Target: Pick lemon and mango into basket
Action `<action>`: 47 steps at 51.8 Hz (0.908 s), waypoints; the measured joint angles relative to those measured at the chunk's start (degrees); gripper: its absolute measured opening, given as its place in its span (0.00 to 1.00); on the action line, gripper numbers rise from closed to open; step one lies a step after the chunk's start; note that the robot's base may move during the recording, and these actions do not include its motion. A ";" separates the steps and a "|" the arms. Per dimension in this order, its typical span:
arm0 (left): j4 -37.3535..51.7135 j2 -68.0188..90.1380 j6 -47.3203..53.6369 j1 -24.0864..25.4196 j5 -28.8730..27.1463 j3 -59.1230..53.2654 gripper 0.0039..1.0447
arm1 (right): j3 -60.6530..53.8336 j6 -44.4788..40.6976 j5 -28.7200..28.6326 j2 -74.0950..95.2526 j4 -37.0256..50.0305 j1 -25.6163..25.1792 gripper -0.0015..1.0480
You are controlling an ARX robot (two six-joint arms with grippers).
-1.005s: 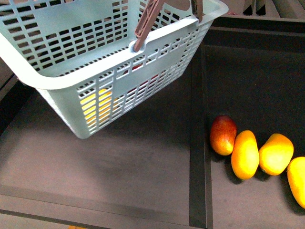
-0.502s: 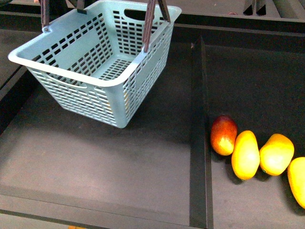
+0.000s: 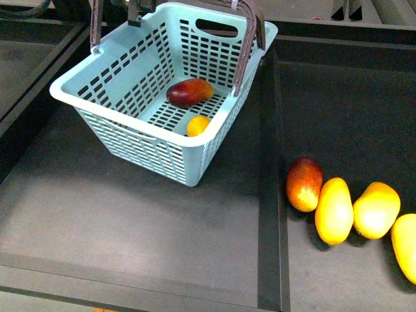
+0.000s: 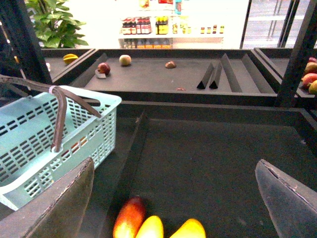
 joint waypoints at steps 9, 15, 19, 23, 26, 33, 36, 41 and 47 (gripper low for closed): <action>-5.55 -5.57 -3.30 -0.17 -5.68 -2.60 0.81 | 0.00 0.00 0.00 0.00 0.00 0.00 0.92; -11.23 -13.62 -7.48 -0.85 -8.74 -9.11 0.95 | 0.00 0.00 0.00 0.00 0.00 0.00 0.92; -14.05 -18.71 -9.94 -1.51 -9.86 -13.55 0.93 | 0.00 0.00 0.00 0.00 0.00 0.00 0.92; 0.72 -26.27 2.29 -1.14 -1.29 -25.51 0.85 | 0.00 0.00 -0.02 0.00 0.00 0.00 0.92; 18.86 -32.44 19.39 -0.15 6.51 -38.12 0.75 | 0.00 0.00 -0.02 -0.02 0.00 0.00 0.92; 56.70 -42.73 63.98 3.30 12.26 -63.17 0.51 | 0.00 0.00 0.00 -0.02 0.00 0.00 0.92; 63.65 -46.36 75.69 4.98 13.29 -70.47 0.40 | 0.00 0.00 0.00 0.00 0.00 0.00 0.92; 68.63 -52.26 88.45 7.54 15.50 -81.68 0.20 | 0.00 0.00 0.00 0.00 0.00 0.00 0.92; 71.32 -59.08 92.94 9.86 18.73 -92.72 0.03 | -0.02 0.00 0.00 -0.02 0.00 0.00 0.92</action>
